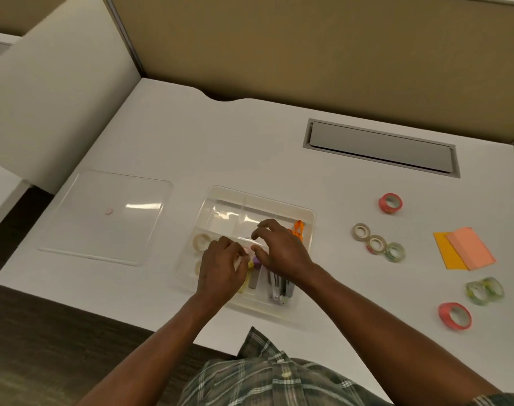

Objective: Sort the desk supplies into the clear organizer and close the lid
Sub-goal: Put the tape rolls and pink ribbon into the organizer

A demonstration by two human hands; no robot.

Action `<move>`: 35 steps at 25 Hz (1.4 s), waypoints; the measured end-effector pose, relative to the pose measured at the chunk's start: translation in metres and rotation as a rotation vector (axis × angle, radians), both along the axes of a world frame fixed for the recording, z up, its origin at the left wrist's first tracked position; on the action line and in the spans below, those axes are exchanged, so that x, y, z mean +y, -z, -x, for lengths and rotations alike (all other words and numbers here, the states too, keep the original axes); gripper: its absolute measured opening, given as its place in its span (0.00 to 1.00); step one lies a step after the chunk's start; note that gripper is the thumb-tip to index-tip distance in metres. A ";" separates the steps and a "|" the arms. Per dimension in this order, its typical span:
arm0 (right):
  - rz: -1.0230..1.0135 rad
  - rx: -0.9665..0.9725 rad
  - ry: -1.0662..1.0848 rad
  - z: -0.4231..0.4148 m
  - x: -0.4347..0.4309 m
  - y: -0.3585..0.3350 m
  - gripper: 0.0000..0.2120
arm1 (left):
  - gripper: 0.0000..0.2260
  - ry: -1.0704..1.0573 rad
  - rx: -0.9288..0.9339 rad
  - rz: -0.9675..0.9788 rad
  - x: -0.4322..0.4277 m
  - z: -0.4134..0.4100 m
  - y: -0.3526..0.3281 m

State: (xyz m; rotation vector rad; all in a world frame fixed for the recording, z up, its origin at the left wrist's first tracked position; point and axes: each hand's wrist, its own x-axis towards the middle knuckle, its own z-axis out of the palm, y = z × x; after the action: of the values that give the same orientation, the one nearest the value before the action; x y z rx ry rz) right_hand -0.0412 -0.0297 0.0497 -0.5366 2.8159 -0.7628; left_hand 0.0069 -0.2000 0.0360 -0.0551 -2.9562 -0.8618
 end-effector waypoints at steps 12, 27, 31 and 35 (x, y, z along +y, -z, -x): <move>-0.136 0.022 0.384 -0.040 0.206 0.020 0.15 | 0.09 0.378 0.002 0.079 0.187 0.026 -0.001; -0.392 -0.172 0.360 -0.067 0.296 0.053 0.27 | 0.28 0.693 -0.293 0.576 0.275 0.065 0.034; -0.387 -0.165 0.411 -0.080 0.294 0.053 0.20 | 0.21 0.674 -0.187 0.516 0.266 0.051 0.034; -0.356 -0.170 0.424 -0.092 0.284 0.056 0.15 | 0.22 0.666 -0.198 0.500 0.249 0.026 0.041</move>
State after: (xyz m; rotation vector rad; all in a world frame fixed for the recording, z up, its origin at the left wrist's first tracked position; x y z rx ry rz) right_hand 0.0509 0.2542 -0.0060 0.1783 2.8343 -0.3254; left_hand -0.0190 0.0487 -0.0048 -1.0755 -3.2865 -0.1167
